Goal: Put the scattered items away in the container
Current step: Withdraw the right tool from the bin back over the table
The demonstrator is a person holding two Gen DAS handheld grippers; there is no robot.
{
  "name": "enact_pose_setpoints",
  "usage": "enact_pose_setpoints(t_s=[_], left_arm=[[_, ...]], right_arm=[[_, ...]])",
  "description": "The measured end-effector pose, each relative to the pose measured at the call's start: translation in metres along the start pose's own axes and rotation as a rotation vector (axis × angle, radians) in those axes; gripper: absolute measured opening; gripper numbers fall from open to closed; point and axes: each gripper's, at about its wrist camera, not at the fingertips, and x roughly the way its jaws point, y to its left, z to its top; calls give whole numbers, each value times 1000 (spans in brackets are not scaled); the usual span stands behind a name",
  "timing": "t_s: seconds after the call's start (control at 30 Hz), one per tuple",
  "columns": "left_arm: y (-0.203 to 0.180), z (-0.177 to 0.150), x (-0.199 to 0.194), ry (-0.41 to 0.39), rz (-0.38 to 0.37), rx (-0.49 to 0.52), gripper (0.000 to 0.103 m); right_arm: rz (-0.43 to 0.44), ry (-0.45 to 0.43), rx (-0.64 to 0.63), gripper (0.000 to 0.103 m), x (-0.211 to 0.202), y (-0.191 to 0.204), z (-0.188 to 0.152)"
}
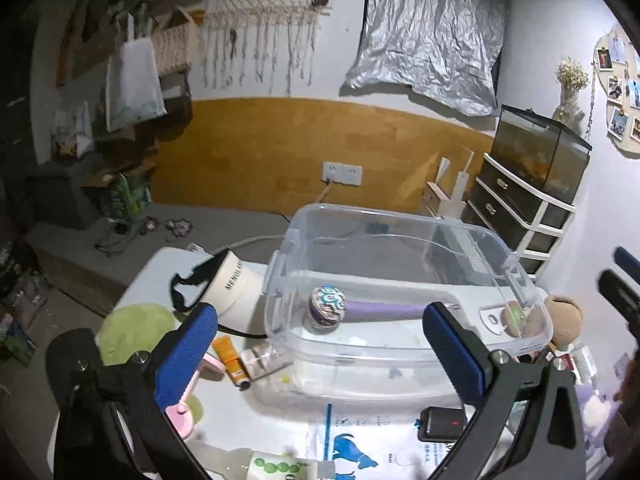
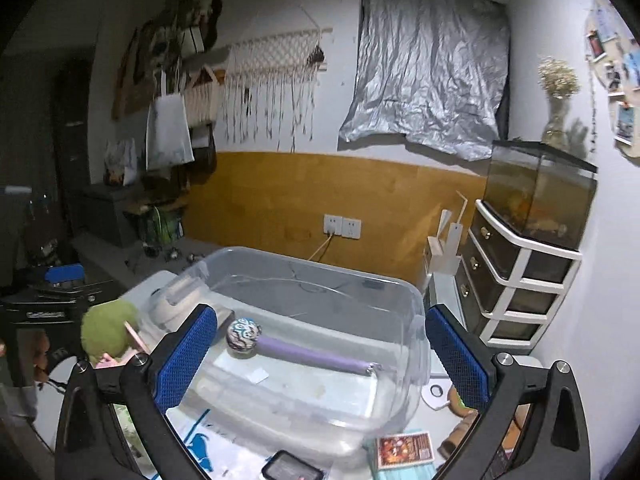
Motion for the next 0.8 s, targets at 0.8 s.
enact_pose_setpoints(t_s=[0.8], left_arm=[[-17, -80, -67, 93, -75, 87, 103]], right_arm=[[-7, 200, 108, 103, -79, 17, -86]])
